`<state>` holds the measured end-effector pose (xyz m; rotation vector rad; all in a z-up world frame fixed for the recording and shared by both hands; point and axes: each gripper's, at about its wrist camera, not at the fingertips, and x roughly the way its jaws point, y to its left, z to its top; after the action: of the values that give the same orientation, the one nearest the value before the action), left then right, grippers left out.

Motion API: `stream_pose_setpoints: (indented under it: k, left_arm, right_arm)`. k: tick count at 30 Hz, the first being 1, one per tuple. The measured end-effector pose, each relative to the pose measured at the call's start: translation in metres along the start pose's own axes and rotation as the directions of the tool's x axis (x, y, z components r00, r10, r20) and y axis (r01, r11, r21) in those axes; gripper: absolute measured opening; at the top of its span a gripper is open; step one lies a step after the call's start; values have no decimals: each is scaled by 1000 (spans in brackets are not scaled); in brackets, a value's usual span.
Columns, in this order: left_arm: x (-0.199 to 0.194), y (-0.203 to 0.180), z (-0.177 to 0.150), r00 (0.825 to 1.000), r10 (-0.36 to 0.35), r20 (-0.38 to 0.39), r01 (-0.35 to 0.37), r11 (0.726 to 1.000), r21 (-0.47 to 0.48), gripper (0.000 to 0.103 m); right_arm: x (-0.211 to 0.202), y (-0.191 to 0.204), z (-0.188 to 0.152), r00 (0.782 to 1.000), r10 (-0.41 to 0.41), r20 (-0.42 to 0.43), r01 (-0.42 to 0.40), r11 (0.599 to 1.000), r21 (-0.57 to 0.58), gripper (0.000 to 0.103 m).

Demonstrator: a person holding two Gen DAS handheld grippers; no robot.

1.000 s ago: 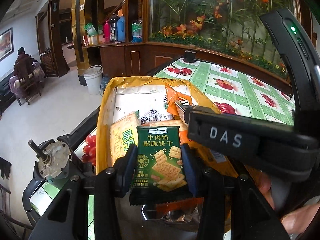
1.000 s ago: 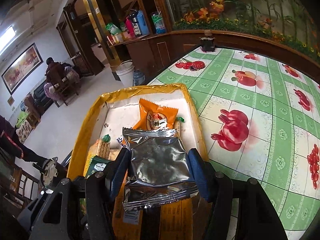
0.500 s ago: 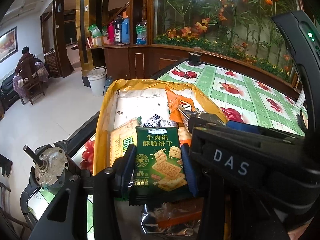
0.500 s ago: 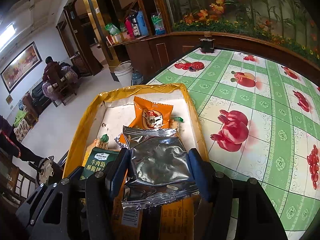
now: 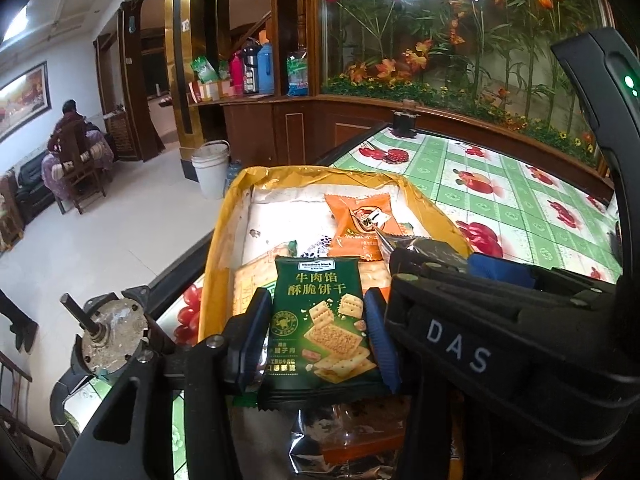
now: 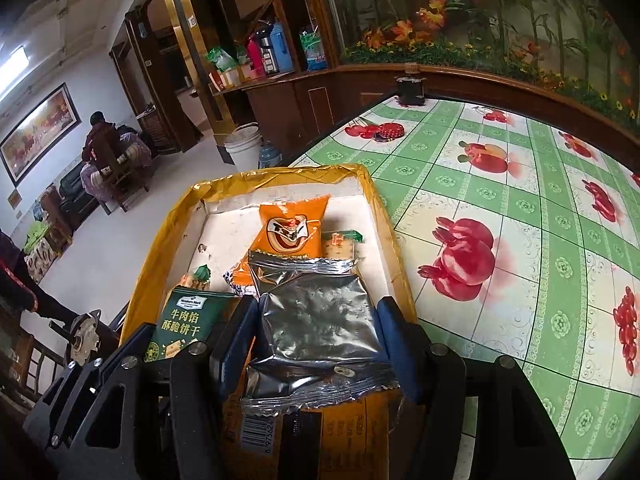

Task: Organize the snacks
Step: 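Lower the green packet with the left tool while the right tool lowers the silver packet into the tray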

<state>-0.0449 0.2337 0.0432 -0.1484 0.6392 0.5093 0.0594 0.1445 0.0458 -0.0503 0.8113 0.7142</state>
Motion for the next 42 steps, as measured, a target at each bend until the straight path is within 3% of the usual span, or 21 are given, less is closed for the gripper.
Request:
stream_pose_setpoints:
  k: [5, 42]
  left_arm:
    - [0, -3, 0, 1000, 21, 11, -21, 1000, 11, 57]
    - [-5, 6, 0, 999, 31, 17, -31, 999, -12, 82]
  right_arm:
    - [0, 0, 0, 1000, -11, 7, 11, 1000, -15, 67]
    - [-3, -2, -8, 1000, -24, 19, 24, 1000, -9, 72]
